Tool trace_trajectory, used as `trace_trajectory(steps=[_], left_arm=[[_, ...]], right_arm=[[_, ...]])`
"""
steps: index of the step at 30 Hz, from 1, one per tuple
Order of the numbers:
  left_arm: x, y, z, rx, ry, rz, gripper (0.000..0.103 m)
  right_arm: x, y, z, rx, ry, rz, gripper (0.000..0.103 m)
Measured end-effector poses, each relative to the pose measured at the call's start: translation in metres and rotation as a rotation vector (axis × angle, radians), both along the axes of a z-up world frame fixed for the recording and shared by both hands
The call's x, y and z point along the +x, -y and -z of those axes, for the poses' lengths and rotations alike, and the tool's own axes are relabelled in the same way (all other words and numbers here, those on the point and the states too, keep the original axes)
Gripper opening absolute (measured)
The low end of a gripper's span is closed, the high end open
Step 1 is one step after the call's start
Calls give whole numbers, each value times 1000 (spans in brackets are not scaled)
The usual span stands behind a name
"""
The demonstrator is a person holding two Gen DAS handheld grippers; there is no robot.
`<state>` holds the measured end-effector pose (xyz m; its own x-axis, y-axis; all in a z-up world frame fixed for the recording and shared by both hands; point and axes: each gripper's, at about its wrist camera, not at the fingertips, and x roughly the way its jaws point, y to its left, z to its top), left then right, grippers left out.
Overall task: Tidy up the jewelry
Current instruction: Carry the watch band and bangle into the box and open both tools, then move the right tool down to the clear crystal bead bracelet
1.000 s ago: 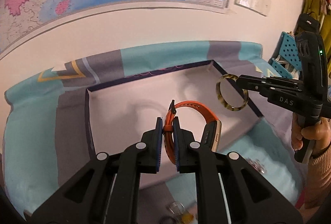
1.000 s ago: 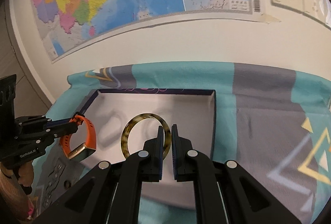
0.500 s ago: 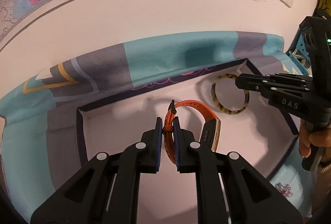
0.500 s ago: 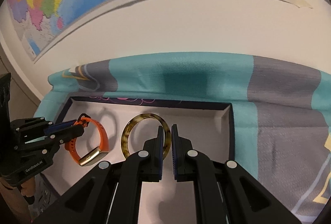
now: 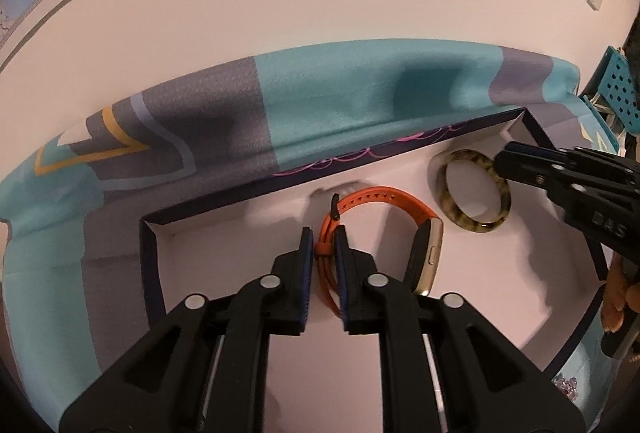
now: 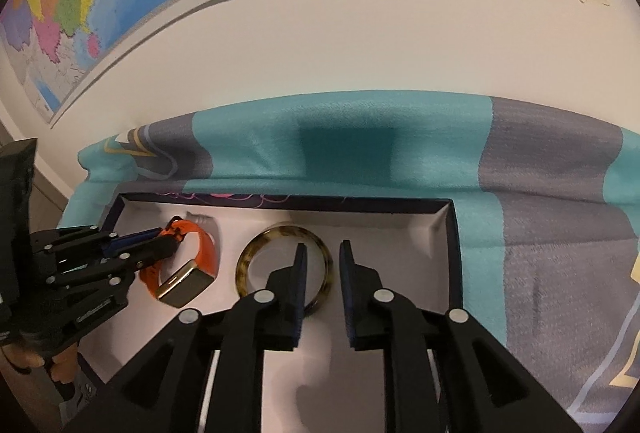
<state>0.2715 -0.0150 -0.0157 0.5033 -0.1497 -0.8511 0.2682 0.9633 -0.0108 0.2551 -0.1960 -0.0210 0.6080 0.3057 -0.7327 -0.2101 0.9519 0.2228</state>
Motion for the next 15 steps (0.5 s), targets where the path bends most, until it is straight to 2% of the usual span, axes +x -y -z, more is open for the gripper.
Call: trace_trajectory(steps=[1, 4, 9, 15], left_arm=[[-1, 0, 0, 2, 3, -4, 23], [-6, -6, -7, -5, 36, -29, 29], [-36, -12, -33, 10, 163, -62, 46], [-93, -18, -60, 1, 291, -58, 54]], right_arm=[[-4, 1, -1, 2, 8, -1, 20], [-16, 4, -7, 13, 36, -9, 25], [-49, 9, -21, 22, 103, -41, 38], [-102, 10, -31, -3, 171, -134, 45]])
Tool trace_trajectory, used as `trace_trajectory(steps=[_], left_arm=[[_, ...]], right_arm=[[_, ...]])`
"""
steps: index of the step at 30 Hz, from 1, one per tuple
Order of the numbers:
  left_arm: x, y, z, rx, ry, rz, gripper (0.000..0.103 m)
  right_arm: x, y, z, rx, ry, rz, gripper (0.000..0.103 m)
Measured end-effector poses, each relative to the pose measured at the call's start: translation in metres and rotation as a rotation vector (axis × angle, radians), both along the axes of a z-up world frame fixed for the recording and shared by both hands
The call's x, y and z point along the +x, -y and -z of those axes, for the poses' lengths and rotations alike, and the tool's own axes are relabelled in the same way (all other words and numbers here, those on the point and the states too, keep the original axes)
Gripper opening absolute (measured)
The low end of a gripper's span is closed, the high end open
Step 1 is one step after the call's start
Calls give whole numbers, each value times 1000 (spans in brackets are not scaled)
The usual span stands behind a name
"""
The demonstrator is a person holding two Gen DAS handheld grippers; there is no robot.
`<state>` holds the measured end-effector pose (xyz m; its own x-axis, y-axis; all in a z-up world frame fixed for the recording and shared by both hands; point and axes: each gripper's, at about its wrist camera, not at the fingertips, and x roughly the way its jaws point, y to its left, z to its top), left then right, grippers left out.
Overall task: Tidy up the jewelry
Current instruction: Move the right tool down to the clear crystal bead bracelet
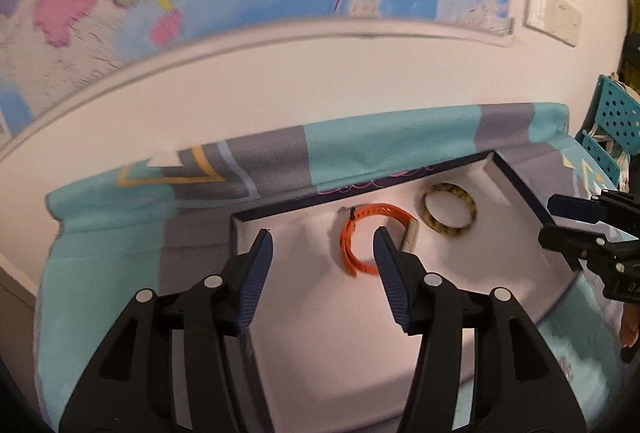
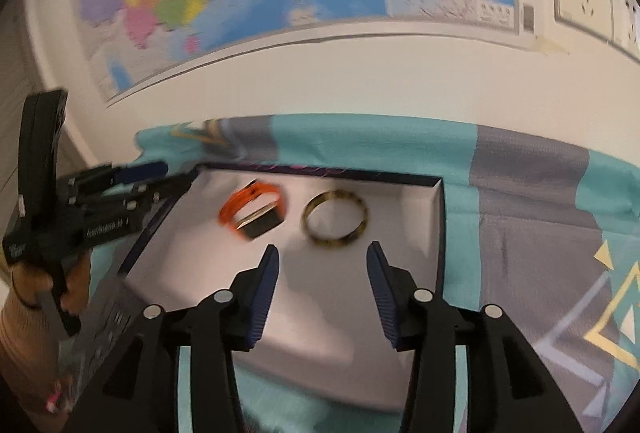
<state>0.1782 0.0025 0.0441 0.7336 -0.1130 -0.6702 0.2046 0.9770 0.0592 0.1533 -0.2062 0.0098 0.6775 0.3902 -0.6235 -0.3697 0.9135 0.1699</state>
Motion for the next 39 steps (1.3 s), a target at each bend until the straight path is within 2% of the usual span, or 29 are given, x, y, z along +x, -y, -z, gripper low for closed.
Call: trace_trajectory(steps=[5, 8, 17, 20, 31, 37, 39], left_arm=[[-50, -2, -4, -19, 28, 49, 58], [-74, -5, -1, -35, 24, 69, 59], [-125, -19, 25, -59, -17, 54, 60], [-136, -19, 33, -39, -22, 43, 61], [-160, -19, 49, -48, -45, 27, 64], [-163, -19, 52, -66, -57, 23, 64], [-163, -17, 54, -70, -63, 28, 64]], right_arm=[[-44, -1, 7, -45, 22, -61, 45], [-64, 2, 17, -46, 4, -80, 45], [-110, 2, 42, -80, -22, -102, 45], [-123, -2, 46, -84, -23, -119, 45], [-122, -5, 58, -88, -44, -94, 43], [-113, -7, 57, -84, -43, -93, 35], [-110, -10, 59, -99, -46, -106, 28]])
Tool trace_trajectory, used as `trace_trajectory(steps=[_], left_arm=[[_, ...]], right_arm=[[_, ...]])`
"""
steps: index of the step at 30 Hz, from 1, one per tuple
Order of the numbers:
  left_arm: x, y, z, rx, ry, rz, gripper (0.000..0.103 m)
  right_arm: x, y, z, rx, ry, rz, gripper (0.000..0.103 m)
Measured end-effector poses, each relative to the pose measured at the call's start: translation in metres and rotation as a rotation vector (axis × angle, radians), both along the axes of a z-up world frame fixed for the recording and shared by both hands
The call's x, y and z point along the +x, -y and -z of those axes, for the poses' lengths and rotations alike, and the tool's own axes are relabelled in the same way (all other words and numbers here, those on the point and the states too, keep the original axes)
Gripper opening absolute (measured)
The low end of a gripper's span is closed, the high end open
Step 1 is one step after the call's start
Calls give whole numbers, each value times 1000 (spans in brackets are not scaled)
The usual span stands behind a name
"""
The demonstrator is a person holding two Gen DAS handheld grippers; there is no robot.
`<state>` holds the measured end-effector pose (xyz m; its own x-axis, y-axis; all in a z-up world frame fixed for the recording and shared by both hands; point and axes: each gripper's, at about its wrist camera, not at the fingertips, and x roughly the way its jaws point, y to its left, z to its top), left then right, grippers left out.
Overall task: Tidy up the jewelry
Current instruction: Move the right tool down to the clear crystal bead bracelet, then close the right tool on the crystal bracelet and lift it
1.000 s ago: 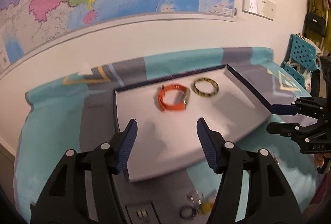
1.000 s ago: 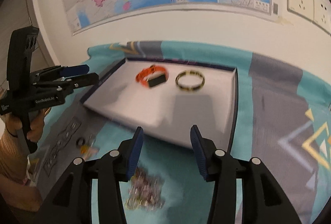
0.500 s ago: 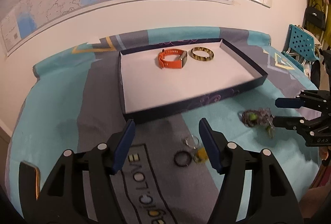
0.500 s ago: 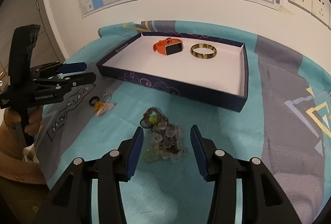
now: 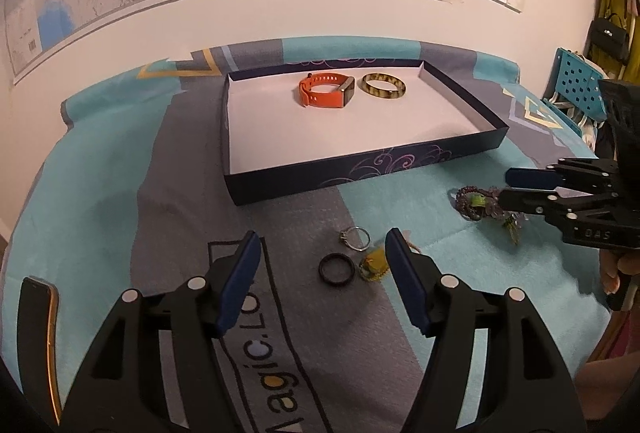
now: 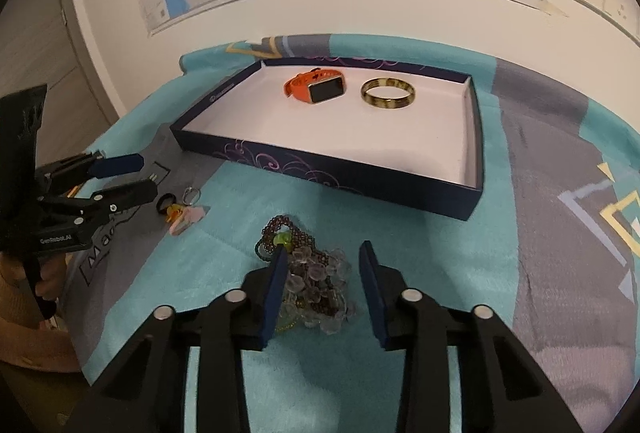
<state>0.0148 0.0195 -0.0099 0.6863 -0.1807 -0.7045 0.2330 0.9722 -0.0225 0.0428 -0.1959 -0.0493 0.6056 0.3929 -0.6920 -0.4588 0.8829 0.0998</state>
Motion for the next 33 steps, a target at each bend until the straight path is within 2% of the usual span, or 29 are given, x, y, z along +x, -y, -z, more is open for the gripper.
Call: trace_trajectory(steps=[2, 5, 9, 12, 16, 17, 22, 25, 28, 29, 33], left_arm=[[0, 2, 1, 0, -4, 2, 65], [0, 4, 3, -3, -11, 5, 65], [1, 5, 4, -6, -15, 6, 66], [0, 7, 4, -6, -14, 9, 66], [0, 8, 3, -8, -12, 13, 66], [0, 7, 3, -9, -12, 13, 66], [-3, 6, 4, -13, -11, 17, 66], [-4, 6, 5, -18, -16, 16, 66], [-5, 6, 6, -22, -20, 16, 66], [-5, 7, 6, -22, -21, 18, 66], [-5, 7, 8, -24, -27, 21, 66]], right_arm=[[2, -2, 3, -16, -8, -9, 27], [-1, -2, 3, -19, -3, -25, 12], [-3, 2, 0, -5, 0, -23, 9], [-4, 11, -6, 55, -9, -18, 5], [-4, 22, -17, 129, -6, -4, 5], [-4, 23, -20, 134, -3, -3, 0], [-6, 31, -36, 176, 31, 4, 0], [-3, 32, -37, 165, 26, 7, 1], [-4, 24, -26, 113, -4, -6, 15], [-6, 20, -22, 101, -18, -19, 26], [-15, 6, -7, 23, -37, -46, 28]])
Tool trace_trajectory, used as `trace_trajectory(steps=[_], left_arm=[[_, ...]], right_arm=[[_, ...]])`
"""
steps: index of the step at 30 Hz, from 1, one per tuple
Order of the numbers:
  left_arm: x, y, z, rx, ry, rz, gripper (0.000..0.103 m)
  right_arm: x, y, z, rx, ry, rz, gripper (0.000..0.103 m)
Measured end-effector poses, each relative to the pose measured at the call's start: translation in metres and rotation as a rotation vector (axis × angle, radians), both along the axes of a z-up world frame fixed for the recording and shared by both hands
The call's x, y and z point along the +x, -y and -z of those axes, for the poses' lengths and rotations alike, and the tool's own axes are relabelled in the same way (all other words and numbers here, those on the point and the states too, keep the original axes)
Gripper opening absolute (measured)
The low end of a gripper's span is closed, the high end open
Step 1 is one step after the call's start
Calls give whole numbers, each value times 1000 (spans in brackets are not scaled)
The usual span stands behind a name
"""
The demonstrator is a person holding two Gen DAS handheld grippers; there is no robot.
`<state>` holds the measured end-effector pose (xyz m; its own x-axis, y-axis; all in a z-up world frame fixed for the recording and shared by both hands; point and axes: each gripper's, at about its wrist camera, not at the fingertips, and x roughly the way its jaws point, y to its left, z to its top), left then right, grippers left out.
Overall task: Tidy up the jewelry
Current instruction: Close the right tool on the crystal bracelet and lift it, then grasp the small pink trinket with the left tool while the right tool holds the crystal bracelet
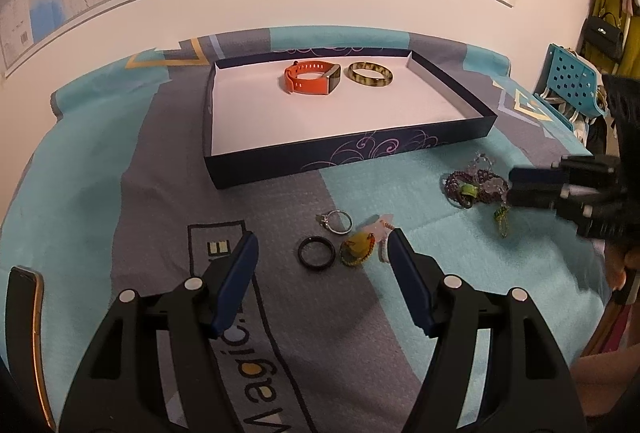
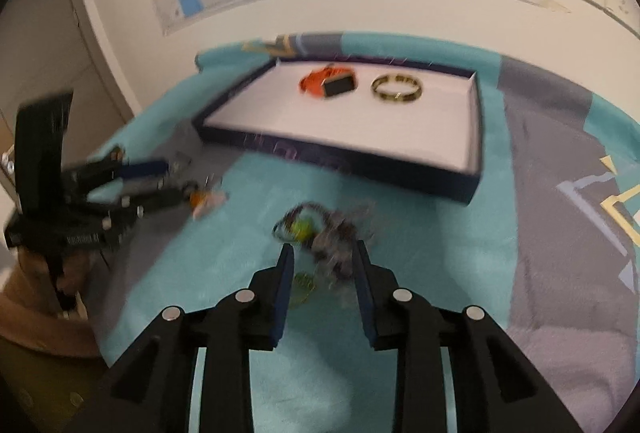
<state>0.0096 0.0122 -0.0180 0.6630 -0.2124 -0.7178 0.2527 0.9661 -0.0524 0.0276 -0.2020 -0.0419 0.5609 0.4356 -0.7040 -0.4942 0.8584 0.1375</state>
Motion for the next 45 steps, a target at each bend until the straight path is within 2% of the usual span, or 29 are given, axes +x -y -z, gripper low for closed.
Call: trace_trajectory(steps=[2, 3, 7, 8, 16, 21, 23, 26, 33, 39, 44, 45], left_arm=[[0, 1, 1, -3, -3, 1, 66], [0, 2, 1, -4, -4, 1, 66], [-1, 2, 1, -4, -5, 3, 67], [-2, 2, 1, -4, -6, 1, 67], [-1, 1, 2, -11, -8, 1, 67], [-5, 1, 1, -8, -5, 19, 67], [-7, 3, 3, -3, -8, 36, 64], [-10, 8, 5, 0, -16, 69, 56], [-13, 15, 2, -27, -18, 119, 45], [-12, 32, 2, -40, -19, 183, 31], [-2, 42, 6, -22, -32, 181, 30], [1, 43, 8, -16, -39, 178, 27]], right_arm=[[-1, -7, 6, -52, 9, 5, 26], [0, -9, 8, -68, 11, 11, 21], [3, -7, 11, -74, 10, 27, 14], [3, -6, 10, -75, 17, 30, 7], [9, 33, -35, 171, 48, 75, 7], [10, 44, -52, 226, 81, 89, 7], [8, 47, -58, 240, 98, 96, 7], [8, 46, -58, 248, 103, 96, 7], [6, 40, -50, 242, 73, 80, 7], [8, 36, -41, 251, 49, 71, 7], [9, 33, -37, 248, 38, 59, 7], [9, 33, -37, 247, 37, 58, 7]])
